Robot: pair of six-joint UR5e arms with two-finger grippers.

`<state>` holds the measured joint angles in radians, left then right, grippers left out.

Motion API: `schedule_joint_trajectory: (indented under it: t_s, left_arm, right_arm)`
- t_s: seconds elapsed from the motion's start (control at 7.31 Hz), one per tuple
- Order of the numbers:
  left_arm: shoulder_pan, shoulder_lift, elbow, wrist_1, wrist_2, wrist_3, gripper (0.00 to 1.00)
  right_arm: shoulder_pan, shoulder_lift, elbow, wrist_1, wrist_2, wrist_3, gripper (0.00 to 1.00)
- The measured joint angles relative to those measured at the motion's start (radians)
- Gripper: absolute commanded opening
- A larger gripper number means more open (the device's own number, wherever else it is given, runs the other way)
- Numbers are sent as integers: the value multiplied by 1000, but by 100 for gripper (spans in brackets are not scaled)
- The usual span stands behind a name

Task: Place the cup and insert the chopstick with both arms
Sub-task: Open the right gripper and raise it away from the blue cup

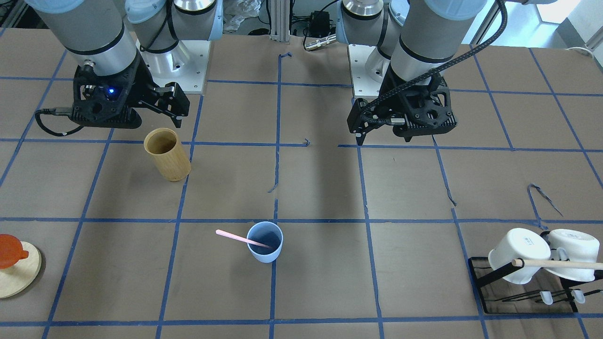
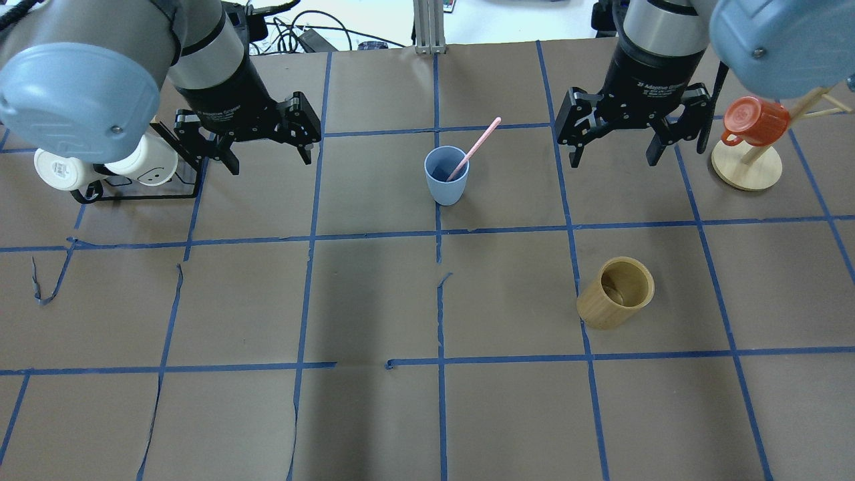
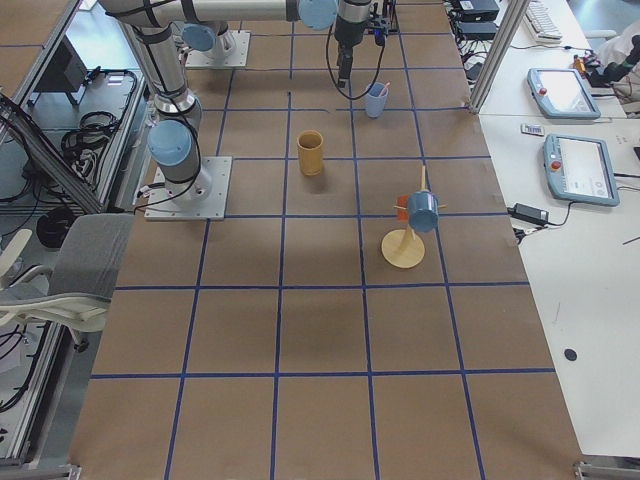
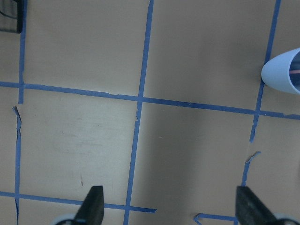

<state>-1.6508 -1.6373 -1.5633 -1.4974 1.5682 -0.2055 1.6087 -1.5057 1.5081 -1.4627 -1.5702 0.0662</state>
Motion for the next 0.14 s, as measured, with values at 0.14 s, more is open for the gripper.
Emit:
schedule_joint_trajectory:
  t_s: [0.14]
  left_arm:
    - [0, 0, 0, 0, 0, 0, 100]
  right_arm:
    - [-1, -2, 1, 3, -1, 1, 100]
